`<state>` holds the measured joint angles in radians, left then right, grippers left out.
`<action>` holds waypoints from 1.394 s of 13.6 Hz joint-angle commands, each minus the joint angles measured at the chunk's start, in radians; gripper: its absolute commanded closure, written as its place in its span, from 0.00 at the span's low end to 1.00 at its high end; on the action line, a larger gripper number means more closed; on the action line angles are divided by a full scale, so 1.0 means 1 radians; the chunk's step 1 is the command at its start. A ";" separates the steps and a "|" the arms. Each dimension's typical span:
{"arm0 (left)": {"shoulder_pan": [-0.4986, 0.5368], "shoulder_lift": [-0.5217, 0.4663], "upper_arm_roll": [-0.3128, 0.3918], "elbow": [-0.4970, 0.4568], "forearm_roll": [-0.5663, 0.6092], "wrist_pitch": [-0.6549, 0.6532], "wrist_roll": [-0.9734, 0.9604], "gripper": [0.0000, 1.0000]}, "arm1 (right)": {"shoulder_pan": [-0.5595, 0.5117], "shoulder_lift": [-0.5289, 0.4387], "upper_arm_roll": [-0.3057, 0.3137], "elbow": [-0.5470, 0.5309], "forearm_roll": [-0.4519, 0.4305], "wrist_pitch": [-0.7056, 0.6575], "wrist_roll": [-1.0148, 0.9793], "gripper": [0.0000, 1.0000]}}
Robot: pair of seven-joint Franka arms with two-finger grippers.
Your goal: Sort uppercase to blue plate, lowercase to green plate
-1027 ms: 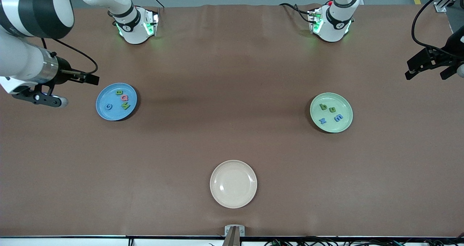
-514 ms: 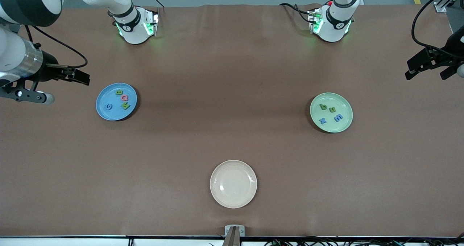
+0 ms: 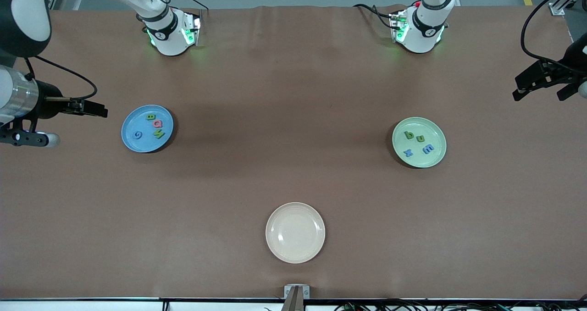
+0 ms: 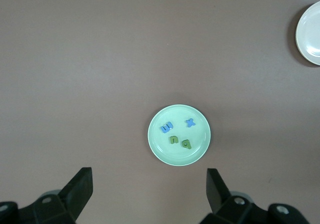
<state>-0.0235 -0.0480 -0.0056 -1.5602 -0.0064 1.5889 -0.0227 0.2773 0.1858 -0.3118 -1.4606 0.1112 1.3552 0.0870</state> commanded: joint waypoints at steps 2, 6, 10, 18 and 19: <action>0.008 -0.009 -0.007 -0.008 -0.006 0.003 -0.002 0.00 | -0.272 0.000 0.311 0.025 -0.097 -0.011 -0.012 0.00; 0.008 -0.009 -0.007 -0.008 -0.006 0.002 -0.002 0.00 | -0.338 -0.005 0.384 0.025 -0.122 -0.010 -0.012 0.00; 0.007 -0.009 -0.007 -0.008 -0.006 -0.001 -0.002 0.00 | -0.317 -0.014 0.382 0.025 -0.139 -0.008 -0.010 0.00; 0.010 -0.009 -0.007 -0.009 -0.006 -0.001 -0.002 0.00 | -0.260 -0.022 0.318 0.023 -0.140 -0.007 -0.012 0.00; 0.010 -0.009 -0.007 -0.009 -0.006 -0.001 -0.002 0.00 | -0.259 -0.028 0.316 0.022 -0.140 -0.008 -0.012 0.00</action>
<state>-0.0230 -0.0480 -0.0056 -1.5612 -0.0064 1.5883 -0.0227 0.0014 0.1808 0.0198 -1.4370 -0.0087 1.3558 0.0838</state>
